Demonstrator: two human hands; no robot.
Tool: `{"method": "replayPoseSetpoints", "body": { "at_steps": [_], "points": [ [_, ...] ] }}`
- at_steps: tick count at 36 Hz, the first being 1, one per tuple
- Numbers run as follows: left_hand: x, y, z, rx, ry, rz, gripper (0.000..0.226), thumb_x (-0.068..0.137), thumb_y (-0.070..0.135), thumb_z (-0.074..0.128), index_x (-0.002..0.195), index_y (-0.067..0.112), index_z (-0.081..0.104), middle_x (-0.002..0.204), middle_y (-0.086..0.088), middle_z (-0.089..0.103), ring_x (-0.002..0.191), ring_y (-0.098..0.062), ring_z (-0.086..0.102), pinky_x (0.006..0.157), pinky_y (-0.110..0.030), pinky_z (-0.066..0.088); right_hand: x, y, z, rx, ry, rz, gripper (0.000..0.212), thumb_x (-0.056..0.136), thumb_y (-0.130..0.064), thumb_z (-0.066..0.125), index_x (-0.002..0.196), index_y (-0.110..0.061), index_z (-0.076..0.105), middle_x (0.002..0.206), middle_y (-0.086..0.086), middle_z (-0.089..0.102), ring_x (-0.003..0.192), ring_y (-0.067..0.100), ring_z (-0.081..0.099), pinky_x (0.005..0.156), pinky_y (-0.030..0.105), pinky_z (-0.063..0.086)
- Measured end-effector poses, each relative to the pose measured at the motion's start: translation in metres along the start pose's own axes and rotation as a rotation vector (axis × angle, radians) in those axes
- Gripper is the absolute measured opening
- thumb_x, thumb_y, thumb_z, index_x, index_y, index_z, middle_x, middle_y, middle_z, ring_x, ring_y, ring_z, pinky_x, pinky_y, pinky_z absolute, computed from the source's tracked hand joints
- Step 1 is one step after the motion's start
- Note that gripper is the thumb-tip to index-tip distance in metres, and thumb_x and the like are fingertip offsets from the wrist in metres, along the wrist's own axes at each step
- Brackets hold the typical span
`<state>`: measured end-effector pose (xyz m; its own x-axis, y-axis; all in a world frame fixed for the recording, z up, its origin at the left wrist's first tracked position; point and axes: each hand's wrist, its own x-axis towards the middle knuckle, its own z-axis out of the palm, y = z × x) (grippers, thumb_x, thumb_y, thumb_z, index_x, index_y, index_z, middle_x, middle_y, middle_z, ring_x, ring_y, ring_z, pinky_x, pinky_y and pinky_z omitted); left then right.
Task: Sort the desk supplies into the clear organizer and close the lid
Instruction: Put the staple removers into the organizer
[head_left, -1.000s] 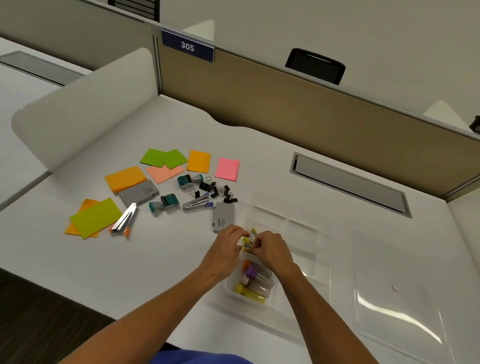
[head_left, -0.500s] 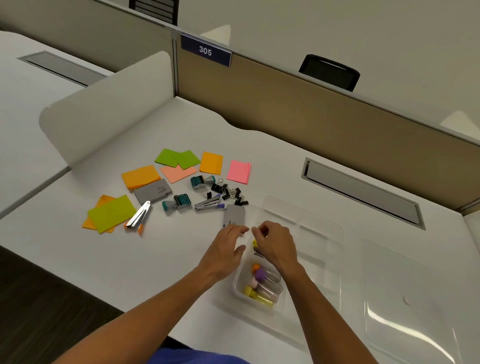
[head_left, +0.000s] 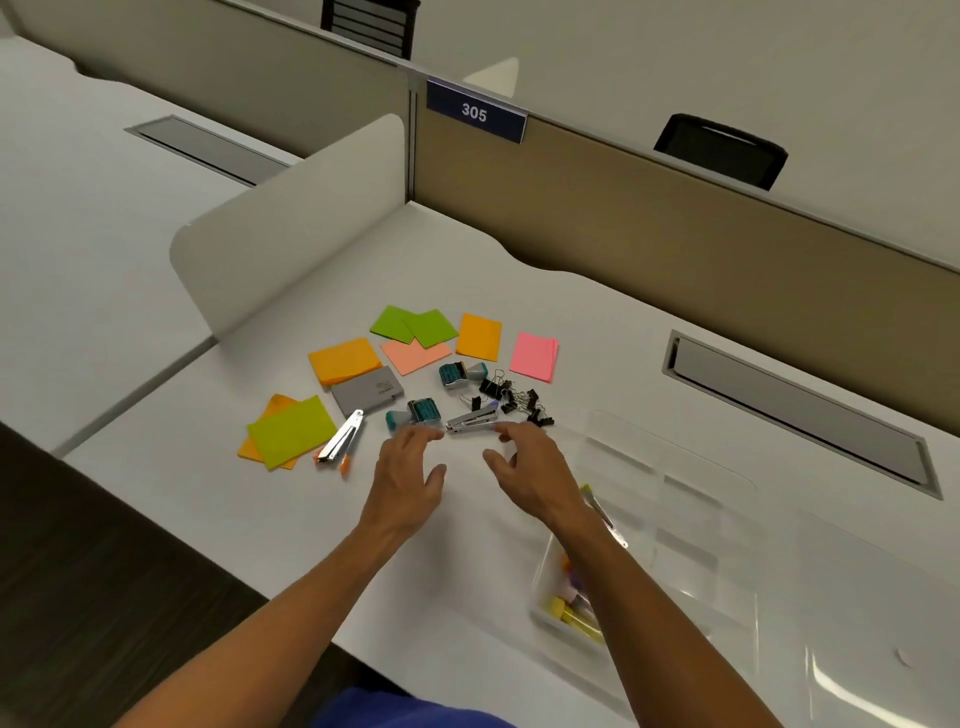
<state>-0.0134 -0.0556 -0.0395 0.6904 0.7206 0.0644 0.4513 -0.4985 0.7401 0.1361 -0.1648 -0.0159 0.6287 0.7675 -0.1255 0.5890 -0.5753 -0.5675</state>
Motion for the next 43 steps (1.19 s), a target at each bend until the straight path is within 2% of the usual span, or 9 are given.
{"method": "replayPoseSetpoints", "body": {
  "at_steps": [6, 10, 16, 22, 25, 29, 34, 40, 43],
  "points": [
    [0.012, -0.029, -0.021, 0.112, 0.090, -0.142, 0.055, 0.084, 0.020, 0.071, 0.135, 0.017, 0.050, 0.143, -0.006, 0.043, 0.134, -0.026, 0.036, 0.110, -0.040, 0.033, 0.019, -0.016, 0.022, -0.123, -0.140, -0.034, 0.061, 0.096, -0.041, 0.054, 0.150, -0.021, 0.034, 0.155, 0.001, 0.033, 0.124, 0.023, 0.053, 0.105, 0.041, 0.045],
    [0.017, -0.041, -0.032, 0.200, 0.122, -0.236, 0.059, 0.084, 0.022, 0.071, 0.138, 0.019, 0.046, 0.147, -0.006, 0.037, 0.135, -0.028, 0.032, 0.108, -0.043, 0.034, 0.030, -0.027, 0.035, -0.207, -0.199, -0.026, 0.066, 0.097, -0.035, 0.052, 0.155, -0.019, 0.024, 0.164, -0.001, 0.013, 0.145, 0.026, 0.030, 0.113, 0.046, 0.036],
    [0.020, -0.062, -0.034, 0.164, 0.080, -0.236, 0.063, 0.085, 0.017, 0.070, 0.141, 0.016, 0.042, 0.145, -0.007, 0.041, 0.134, -0.026, 0.034, 0.109, -0.039, 0.034, 0.042, -0.033, 0.050, -0.344, -0.295, -0.028, 0.075, 0.097, -0.029, 0.054, 0.158, -0.024, 0.010, 0.166, -0.003, -0.006, 0.149, 0.031, 0.019, 0.112, 0.052, 0.036],
    [0.022, -0.070, -0.034, 0.187, 0.058, -0.215, 0.063, 0.086, 0.016, 0.068, 0.143, 0.013, 0.039, 0.145, -0.008, 0.043, 0.134, -0.026, 0.035, 0.110, -0.038, 0.032, 0.051, -0.036, 0.054, -0.424, -0.336, -0.015, 0.075, 0.097, -0.031, 0.052, 0.158, -0.022, 0.009, 0.165, 0.001, 0.002, 0.149, 0.031, 0.017, 0.112, 0.052, 0.036],
    [0.023, -0.073, -0.034, 0.241, 0.046, -0.202, 0.064, 0.087, 0.018, 0.068, 0.144, 0.013, 0.038, 0.146, -0.007, 0.043, 0.134, -0.026, 0.035, 0.110, -0.038, 0.032, 0.049, -0.039, 0.053, -0.431, -0.303, -0.026, 0.069, 0.096, -0.033, 0.052, 0.155, -0.015, 0.020, 0.160, 0.007, 0.019, 0.143, 0.033, 0.027, 0.110, 0.050, 0.039],
    [0.024, -0.077, -0.036, 0.310, 0.066, -0.184, 0.067, 0.083, 0.017, 0.070, 0.143, 0.012, 0.041, 0.145, -0.007, 0.045, 0.130, -0.028, 0.038, 0.106, -0.040, 0.035, 0.040, -0.037, 0.058, -0.460, -0.220, -0.073, 0.044, 0.094, -0.036, 0.050, 0.130, -0.012, 0.054, 0.135, 0.009, 0.045, 0.122, 0.031, 0.045, 0.099, 0.044, 0.047],
    [0.022, -0.083, -0.037, 0.377, 0.094, -0.212, 0.062, 0.080, 0.014, 0.070, 0.138, 0.014, 0.048, 0.135, -0.007, 0.053, 0.120, -0.030, 0.046, 0.096, -0.043, 0.036, 0.033, -0.036, 0.058, -0.356, -0.192, -0.085, 0.031, 0.095, -0.031, 0.048, 0.098, -0.009, 0.070, 0.111, 0.007, 0.060, 0.094, 0.022, 0.057, 0.083, 0.039, 0.053],
    [0.021, -0.090, -0.035, 0.387, 0.093, -0.200, 0.055, 0.078, 0.004, 0.071, 0.130, 0.013, 0.054, 0.123, -0.010, 0.060, 0.108, -0.031, 0.053, 0.087, -0.044, 0.038, 0.021, -0.032, 0.059, -0.245, 0.041, -0.019, 0.024, 0.093, -0.030, 0.058, 0.110, -0.015, 0.067, 0.115, 0.004, 0.054, 0.107, 0.021, 0.049, 0.085, 0.034, 0.050],
    [0.018, -0.089, -0.037, 0.360, 0.081, -0.152, 0.055, 0.077, -0.004, 0.070, 0.127, 0.016, 0.058, 0.120, -0.009, 0.062, 0.105, -0.031, 0.054, 0.083, -0.041, 0.039, 0.017, -0.033, 0.059, -0.246, 0.096, 0.116, 0.041, 0.090, -0.040, 0.064, 0.121, -0.016, 0.055, 0.123, 0.007, 0.044, 0.110, 0.024, 0.046, 0.087, 0.034, 0.046]
  ]
}}
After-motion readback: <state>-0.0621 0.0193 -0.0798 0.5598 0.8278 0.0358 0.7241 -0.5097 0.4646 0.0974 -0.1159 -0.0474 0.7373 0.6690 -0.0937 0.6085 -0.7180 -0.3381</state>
